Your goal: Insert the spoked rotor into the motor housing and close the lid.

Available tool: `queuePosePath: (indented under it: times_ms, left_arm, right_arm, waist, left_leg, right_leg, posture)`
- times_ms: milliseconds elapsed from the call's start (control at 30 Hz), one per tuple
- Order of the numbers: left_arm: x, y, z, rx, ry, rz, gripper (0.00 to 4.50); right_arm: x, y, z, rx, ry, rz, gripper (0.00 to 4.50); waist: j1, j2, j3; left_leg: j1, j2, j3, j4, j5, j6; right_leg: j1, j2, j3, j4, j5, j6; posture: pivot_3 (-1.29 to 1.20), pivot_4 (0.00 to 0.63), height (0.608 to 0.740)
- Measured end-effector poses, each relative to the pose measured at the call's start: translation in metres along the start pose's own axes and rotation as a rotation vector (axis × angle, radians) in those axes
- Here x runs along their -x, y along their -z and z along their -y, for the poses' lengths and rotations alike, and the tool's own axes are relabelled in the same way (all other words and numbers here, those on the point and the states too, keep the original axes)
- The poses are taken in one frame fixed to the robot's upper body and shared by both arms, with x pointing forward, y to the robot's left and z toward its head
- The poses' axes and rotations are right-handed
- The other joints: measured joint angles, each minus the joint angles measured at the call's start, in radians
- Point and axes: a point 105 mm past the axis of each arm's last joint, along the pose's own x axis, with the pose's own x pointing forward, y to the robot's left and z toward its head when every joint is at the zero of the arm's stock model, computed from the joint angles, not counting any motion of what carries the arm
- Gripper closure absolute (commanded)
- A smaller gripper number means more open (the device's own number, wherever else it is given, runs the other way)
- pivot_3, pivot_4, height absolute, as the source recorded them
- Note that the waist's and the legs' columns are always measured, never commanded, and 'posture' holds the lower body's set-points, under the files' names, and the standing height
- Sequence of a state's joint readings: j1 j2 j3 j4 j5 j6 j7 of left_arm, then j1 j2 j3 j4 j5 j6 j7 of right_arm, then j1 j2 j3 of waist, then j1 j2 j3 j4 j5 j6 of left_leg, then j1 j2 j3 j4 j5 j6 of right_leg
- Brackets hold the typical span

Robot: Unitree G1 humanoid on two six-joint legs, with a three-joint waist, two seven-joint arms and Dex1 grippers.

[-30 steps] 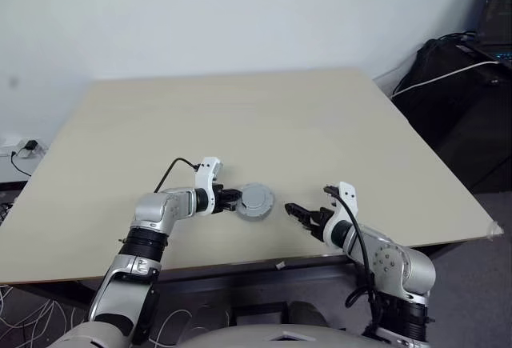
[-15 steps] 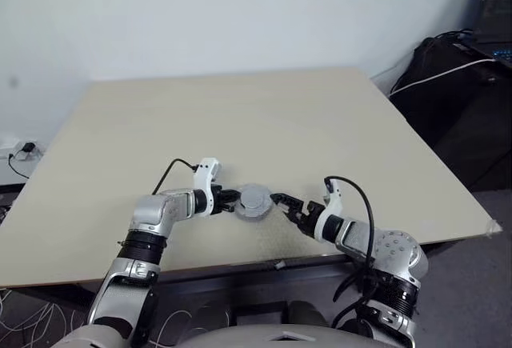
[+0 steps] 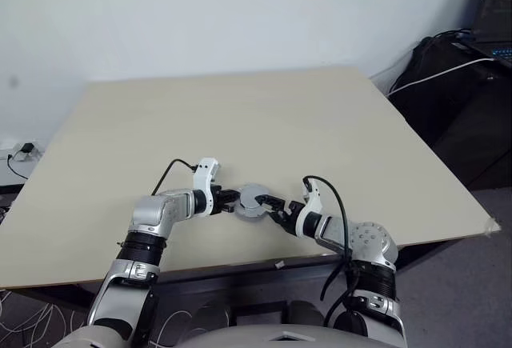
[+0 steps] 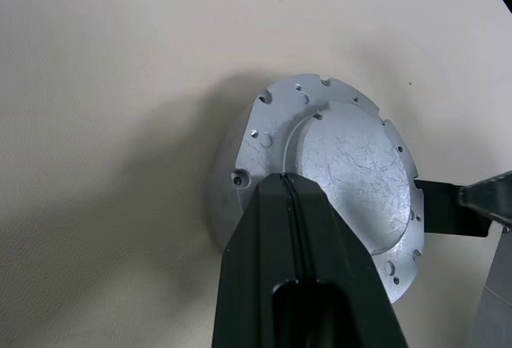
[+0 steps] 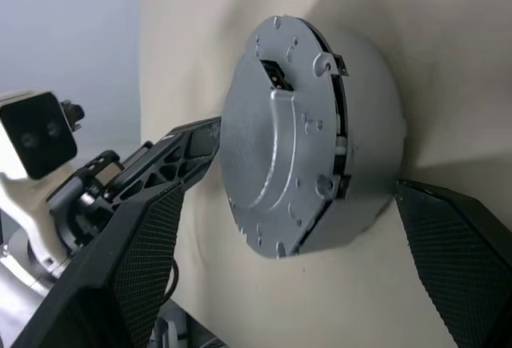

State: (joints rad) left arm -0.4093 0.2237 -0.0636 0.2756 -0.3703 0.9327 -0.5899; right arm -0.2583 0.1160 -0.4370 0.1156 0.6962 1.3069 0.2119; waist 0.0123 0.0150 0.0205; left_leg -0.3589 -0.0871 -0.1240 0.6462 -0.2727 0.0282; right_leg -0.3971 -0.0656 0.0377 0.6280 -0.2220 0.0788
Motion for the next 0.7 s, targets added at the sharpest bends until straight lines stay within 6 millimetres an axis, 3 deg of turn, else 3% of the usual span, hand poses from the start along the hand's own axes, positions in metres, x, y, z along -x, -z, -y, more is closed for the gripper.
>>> queuePosePath:
  times_ms: [567, 700]
  left_arm:
    - [0.003, 0.001, -0.005, 0.003, -0.022, 0.005, 4.50]
    - [0.006, 0.001, -0.009, 0.000, -0.042, 0.006, 4.50]
  right_arm:
    - [-0.017, 0.000, -0.004, -0.053, 0.000, 0.002, 0.03]
    - [-0.016, 0.003, -0.015, -0.022, -0.062, -0.022, 0.03]
  waist:
    - [-0.029, 0.002, -0.001]
    - [-0.030, 0.002, -0.001]
  left_leg:
    - [0.002, 0.001, 0.000, 0.001, 0.002, -0.003]
    - [0.001, 0.001, 0.000, 0.000, 0.003, -0.001]
  right_leg:
    - [0.002, 0.002, 0.001, 0.001, 0.001, 0.005]
    - [0.000, 0.002, 0.002, 0.001, 0.004, 0.000]
  posture:
    - [0.00, 0.000, 0.740]
    - [0.00, 0.000, 0.740]
